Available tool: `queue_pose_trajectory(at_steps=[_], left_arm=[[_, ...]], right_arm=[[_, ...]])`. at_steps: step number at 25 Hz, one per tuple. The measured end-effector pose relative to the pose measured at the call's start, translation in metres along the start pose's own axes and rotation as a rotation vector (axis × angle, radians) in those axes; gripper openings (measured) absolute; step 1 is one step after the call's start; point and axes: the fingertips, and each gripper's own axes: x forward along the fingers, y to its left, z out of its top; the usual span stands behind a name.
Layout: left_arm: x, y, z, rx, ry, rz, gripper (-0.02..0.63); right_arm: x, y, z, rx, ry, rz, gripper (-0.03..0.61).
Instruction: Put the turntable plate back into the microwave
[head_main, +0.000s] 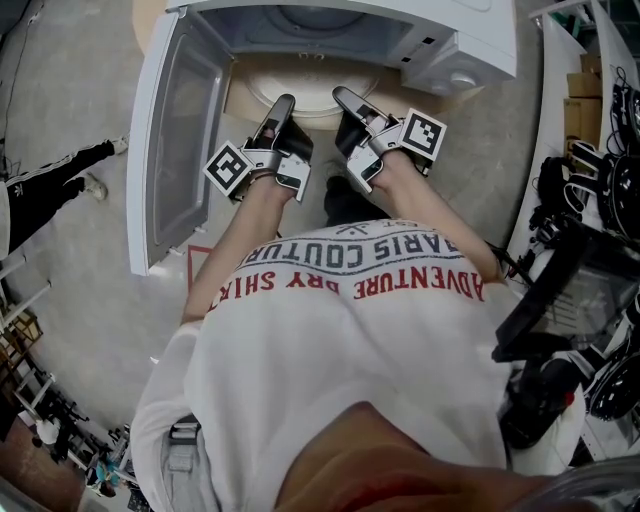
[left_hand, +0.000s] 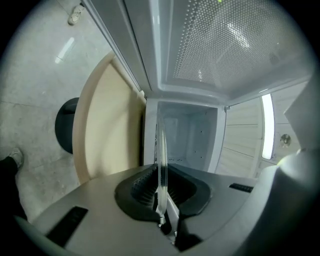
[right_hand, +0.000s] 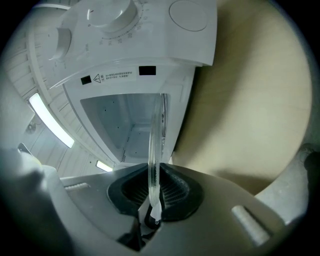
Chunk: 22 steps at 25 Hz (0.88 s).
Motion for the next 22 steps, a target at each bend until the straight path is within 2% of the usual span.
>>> queue_pose_trajectory(at_steps=[12,22], left_arm=[[0.034,-0.009,0.021,0.012,-0.001,0.024,0.031],[0.058,-0.009,0.031,0.033,0.003,0.033,0.029]], right_arm=[[0.025,0.007,0.028,0.033,-0.035,-0.002,0.026],[0.032,0.011,0.036,0.043,-0.058,0.051,0.032]])
